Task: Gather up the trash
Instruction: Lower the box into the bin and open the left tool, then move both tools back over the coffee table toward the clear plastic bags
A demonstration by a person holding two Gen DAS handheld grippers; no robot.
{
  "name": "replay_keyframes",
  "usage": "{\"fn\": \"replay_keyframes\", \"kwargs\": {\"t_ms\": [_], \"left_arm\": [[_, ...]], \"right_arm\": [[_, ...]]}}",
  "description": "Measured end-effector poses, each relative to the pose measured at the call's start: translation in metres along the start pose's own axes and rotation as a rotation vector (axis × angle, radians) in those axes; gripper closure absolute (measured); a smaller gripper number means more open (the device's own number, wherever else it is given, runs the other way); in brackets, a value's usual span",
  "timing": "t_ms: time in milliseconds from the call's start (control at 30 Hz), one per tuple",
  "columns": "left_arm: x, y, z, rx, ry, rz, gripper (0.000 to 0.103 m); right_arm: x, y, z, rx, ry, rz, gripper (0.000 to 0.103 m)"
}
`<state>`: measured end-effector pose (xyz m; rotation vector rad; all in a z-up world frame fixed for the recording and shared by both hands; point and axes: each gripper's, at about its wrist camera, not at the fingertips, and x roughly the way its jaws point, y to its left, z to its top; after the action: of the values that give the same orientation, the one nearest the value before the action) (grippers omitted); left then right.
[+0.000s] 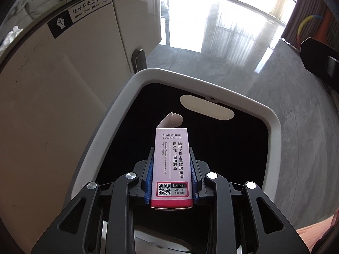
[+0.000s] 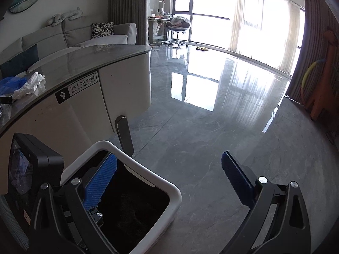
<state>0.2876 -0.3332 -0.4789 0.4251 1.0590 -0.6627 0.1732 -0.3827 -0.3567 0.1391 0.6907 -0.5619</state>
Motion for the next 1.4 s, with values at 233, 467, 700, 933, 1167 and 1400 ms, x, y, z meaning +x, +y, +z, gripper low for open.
{"fn": "replay_keyframes", "kwargs": {"t_ms": [233,467,700,933,1167,1400], "left_arm": [[0.017,0.001,0.002,0.0,0.098,-0.028,0.007],[0.005,0.007,0.006,-0.023,0.081,-0.028,0.006],[-0.037,0.018,0.007,-0.036,-0.022,0.053,0.006],[-0.099,0.052,0.007,-0.128,-0.166,0.148,0.005],[-0.169,0.096,-0.003,-0.254,-0.29,0.21,0.004],[-0.232,0.135,-0.018,-0.314,-0.402,0.287,0.004]], "right_arm": [[0.001,0.0,0.001,0.0,0.005,0.001,0.005],[0.0,0.001,0.001,-0.01,0.0,0.006,0.005],[-0.01,0.008,0.008,-0.013,-0.044,0.036,0.005],[-0.038,0.032,0.017,-0.076,-0.153,0.069,0.005],[-0.081,0.056,0.038,-0.096,-0.243,0.169,0.005],[-0.113,0.091,0.062,-0.105,-0.282,0.274,0.005]]}}
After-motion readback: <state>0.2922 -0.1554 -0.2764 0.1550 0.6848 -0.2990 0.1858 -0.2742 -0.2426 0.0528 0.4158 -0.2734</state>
